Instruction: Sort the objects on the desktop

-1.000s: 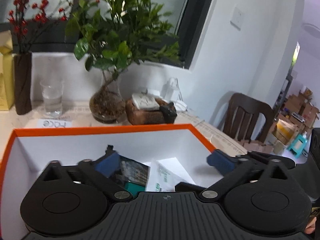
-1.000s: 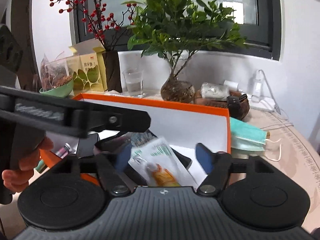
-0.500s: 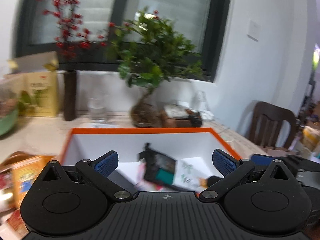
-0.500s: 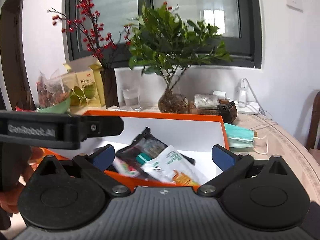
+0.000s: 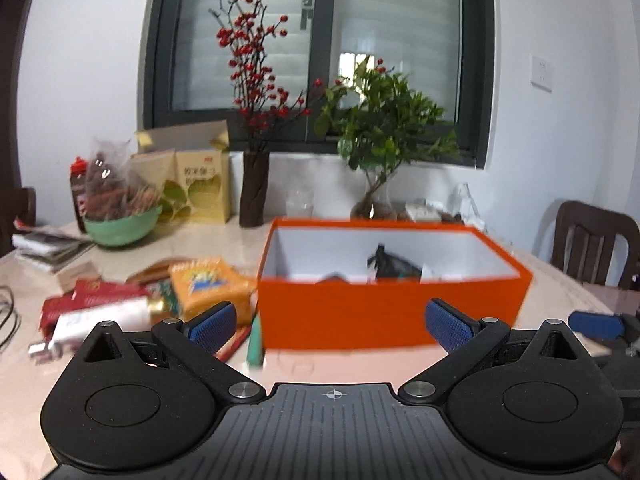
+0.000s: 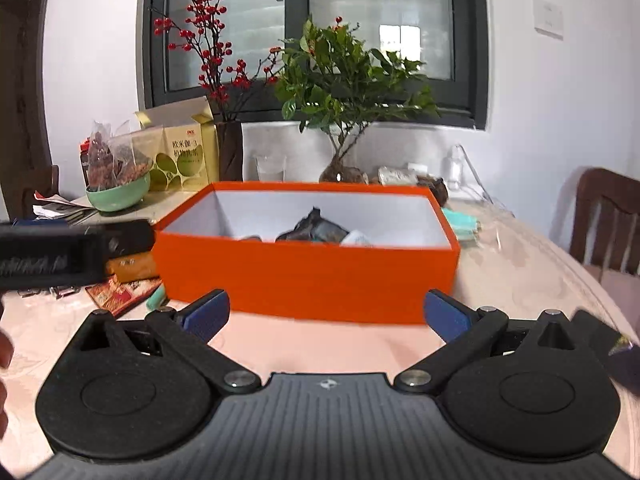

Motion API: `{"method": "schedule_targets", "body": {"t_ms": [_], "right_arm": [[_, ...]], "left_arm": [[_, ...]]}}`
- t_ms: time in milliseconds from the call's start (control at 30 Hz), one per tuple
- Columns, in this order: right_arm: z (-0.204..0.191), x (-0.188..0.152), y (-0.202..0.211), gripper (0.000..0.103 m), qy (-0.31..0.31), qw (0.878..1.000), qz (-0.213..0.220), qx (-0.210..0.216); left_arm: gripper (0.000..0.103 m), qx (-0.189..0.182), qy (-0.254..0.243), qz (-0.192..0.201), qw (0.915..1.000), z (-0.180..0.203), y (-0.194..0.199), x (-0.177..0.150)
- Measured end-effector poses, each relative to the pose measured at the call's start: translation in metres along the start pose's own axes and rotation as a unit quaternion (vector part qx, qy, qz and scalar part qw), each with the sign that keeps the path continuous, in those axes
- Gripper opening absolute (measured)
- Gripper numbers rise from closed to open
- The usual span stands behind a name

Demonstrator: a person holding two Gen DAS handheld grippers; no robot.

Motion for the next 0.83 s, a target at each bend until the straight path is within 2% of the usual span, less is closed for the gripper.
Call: {"method": "schedule_targets", "body": {"t_ms": [267, 833], "right_arm": [[-0.012, -0.034, 0.006, 0.103, -0.007, 0.999, -0.035, -0.012], [-0.010, -0.040, -0.006, 0.103, -0.013, 0.998, -0.051, -0.014]], "left_arm": [[0.103, -0.002, 0.021, -0.026, 0.9994, -0.007, 0.006, -0.040], [0.103, -0.002, 0.020, -0.041, 0.9990, -0.002, -0.007, -0.044]]}}
Point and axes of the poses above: each gripper's, at about its wrist camera, not at the fingertips, and y roughly against the way its jaws point, z to its right, x to its top, the point moved 8 cm from there along -y, roughly the way its jaws point, and after that the axes turned 10 degrees about -z, right-handed, at the moved point
